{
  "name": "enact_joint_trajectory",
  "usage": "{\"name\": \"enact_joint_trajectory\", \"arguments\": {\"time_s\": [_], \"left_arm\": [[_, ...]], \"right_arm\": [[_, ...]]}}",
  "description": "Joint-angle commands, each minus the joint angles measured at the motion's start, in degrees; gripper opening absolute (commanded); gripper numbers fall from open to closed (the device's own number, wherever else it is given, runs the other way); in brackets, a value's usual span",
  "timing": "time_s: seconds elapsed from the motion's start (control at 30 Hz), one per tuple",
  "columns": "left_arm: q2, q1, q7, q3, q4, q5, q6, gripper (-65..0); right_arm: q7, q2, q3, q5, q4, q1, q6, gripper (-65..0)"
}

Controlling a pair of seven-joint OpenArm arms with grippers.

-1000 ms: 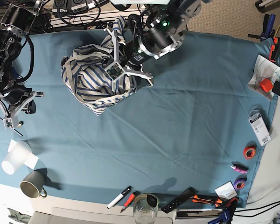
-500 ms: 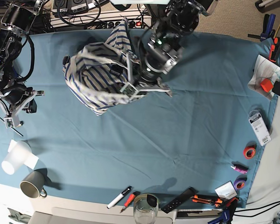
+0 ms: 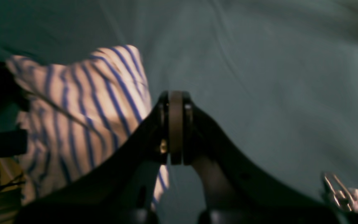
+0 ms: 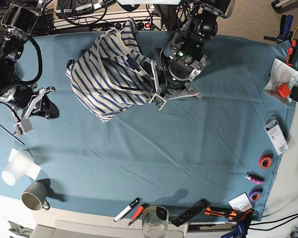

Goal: Fold the T-shirt properly
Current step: 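Push the bundle edges together with both grippers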

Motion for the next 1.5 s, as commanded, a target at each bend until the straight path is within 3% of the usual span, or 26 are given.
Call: {"name": "enact_joint_trajectory", "arguments": {"time_s": [0.0, 0.07, 0.13, 0.23, 0.3, 0.4, 0.57, 0.67, 0.77, 0.87, 1.03, 1.33, 1.47], "left_arm": [[0.50, -0.59, 0.48, 0.20, 1.90, -1.44, 0.17, -65.0], [0.52, -0.55, 2.23, 0.20, 3.80, -2.67, 0.79, -65.0], [0.50, -0.46, 2.08, 0.20, 5.86, -2.54, 3.87, -65.0], [0.52, -0.24, 2.14, 0.20, 8.85, -0.63, 6.91, -65.0], [0.52, 0.31, 1.99, 0.20, 10.75, -0.81, 7.17, -65.0], [0.52, 1.75, 1.14, 0.20, 13.86, -4.37, 4.42, -65.0], [0.52, 4.85, -4.87, 0.22, 16.79, -18.84, -5.40, -65.0], [0.55, 5.20, -6.10, 0.22, 14.75, -22.60, -10.25, -65.0], [0.52, 4.74, -8.26, 0.20, 9.90, -22.53, -10.43, -65.0], [0.52, 3.76, -10.21, 0.20, 5.16, -22.53, -10.40, -65.0], [0.50, 2.08, -7.13, 0.20, 1.03, -20.65, -10.40, -65.0], [0.50, 2.38, -7.15, 0.20, -3.43, -20.17, -10.21, -65.0], [0.48, 1.86, -7.13, 0.15, -1.81, -20.20, -9.62, -65.0]], "right_arm": [[1.19, 1.27, 0.39, 3.02, 0.79, 0.76, 0.79, -65.0], [1.19, 1.27, 0.33, 7.06, 0.79, 0.76, 1.79, -65.0], [1.19, 1.27, 0.31, 9.73, 0.74, 0.76, 2.32, -65.0], [1.19, 1.29, -1.16, 10.23, 0.68, -0.46, 2.36, -65.0], [1.19, 1.29, -3.43, 10.23, 0.68, -1.90, 2.34, -65.0], [1.19, 1.27, -7.61, 10.08, 0.68, -3.17, 2.34, -65.0], [1.19, 1.25, -12.92, 5.77, 0.68, -3.19, 2.32, -65.0], [1.19, 1.22, -15.63, 0.66, 0.68, -3.21, 1.90, -65.0], [1.19, 1.11, -17.79, -3.72, 0.37, -3.67, 0.50, -65.0], [1.19, 1.05, -19.23, -4.39, -2.08, -3.63, -0.09, -65.0], [1.19, -0.22, -20.00, -5.49, -8.57, -3.26, -1.68, -65.0], [1.19, -4.50, -20.26, -9.31, -14.53, -0.02, -2.03, -65.0], [1.19, -4.26, -20.13, -9.11, -14.45, 1.33, -4.09, -65.0]]}}
